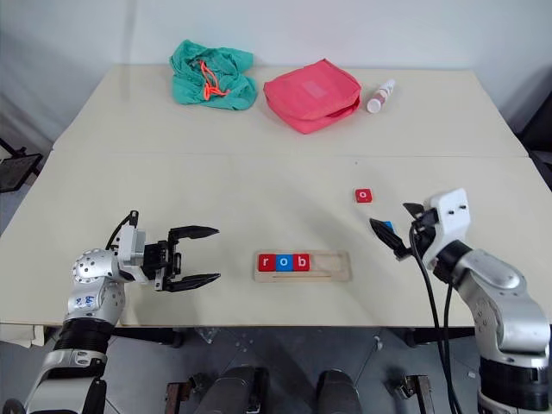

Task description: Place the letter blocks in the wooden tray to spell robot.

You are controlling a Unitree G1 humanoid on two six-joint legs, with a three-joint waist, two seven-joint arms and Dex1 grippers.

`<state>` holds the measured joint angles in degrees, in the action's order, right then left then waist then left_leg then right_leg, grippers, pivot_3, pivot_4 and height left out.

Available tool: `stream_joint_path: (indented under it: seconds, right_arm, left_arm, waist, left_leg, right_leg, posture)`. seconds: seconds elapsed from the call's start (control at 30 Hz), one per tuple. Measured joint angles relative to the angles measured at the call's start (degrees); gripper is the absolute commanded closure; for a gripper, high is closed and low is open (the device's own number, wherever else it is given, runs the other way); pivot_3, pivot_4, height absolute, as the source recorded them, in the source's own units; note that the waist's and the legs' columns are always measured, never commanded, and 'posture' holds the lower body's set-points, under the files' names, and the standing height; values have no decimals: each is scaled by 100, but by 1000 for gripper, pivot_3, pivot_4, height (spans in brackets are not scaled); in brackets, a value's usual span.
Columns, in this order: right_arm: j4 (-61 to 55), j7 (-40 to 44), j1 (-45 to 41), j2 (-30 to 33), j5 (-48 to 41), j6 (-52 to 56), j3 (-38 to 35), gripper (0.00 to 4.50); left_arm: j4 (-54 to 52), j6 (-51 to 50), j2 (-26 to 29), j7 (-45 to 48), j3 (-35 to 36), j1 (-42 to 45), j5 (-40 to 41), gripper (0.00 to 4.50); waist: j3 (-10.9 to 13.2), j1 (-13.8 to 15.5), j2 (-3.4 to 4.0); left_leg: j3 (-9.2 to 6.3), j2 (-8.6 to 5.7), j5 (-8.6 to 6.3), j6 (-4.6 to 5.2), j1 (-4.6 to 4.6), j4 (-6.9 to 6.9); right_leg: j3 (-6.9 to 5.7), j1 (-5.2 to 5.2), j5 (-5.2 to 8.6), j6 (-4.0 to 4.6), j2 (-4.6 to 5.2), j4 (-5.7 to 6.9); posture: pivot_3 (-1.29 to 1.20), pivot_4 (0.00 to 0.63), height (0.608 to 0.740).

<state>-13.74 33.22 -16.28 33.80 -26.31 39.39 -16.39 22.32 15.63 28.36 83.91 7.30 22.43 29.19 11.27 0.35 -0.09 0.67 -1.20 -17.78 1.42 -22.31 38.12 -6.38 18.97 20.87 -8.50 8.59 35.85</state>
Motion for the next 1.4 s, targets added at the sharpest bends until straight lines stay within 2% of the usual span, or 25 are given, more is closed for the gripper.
stream_joint_path:
  seconds: [0.2,0.47,0.67,0.87,1.3,1.4]
  right_arm:
    - [1360,-259,-1337,-65,561,154,771,52]
    - [3249,-747,-2250,-796,1249,-697,1180,52]
    - [4103,-1024,-2543,-1034,1538,-1350,1167,52]
    - [4147,-1244,-2572,-1231,1610,-1422,1148,52]
    - [3324,-1542,-2124,-1436,1597,-1040,1024,52]
    - [3300,-1593,-2120,-1449,1630,-1037,1063,1013]
  left_arm:
    - [-265,-42,-49,-138,18,-198,0,0]
    - [-644,-72,-34,-192,71,-592,28,0]
    - [-839,-74,-20,-311,96,-660,28,0]
    - [-887,-73,-21,-428,99,-762,27,0]
    - [-1020,-66,-22,-470,100,-855,27,0]
    - [-1007,-63,-22,-448,99,-843,27,0]
  waist:
    - [1,-55,1]
    - [0,-92,1]
    - [0,-100,1]
    - [0,-185,0]
    - [-1,-190,0]
    - [-1,-194,0]
  left_leg:
    - [-3,-1,0,0,-2,-4]
    - [3,1,1,-1,-12,-11]
    - [3,0,1,-1,-17,-9]
    - [-3,1,1,-1,-15,-10]
    - [-5,0,1,-1,-12,-11]
    - [-5,1,1,-1,-11,-11]
  right_leg:
    - [-2,6,0,0,1,1]
    - [0,34,0,0,2,18]
    - [2,38,0,0,3,19]
    - [1,37,0,0,2,25]
    - [5,37,0,0,1,30]
    - [5,37,0,0,1,31]
  posture:
    - [0,150,740]
    - [0,150,740]
    - [0,150,740]
    - [0,150,740]
    - [0,150,740]
    - [0,150,740]
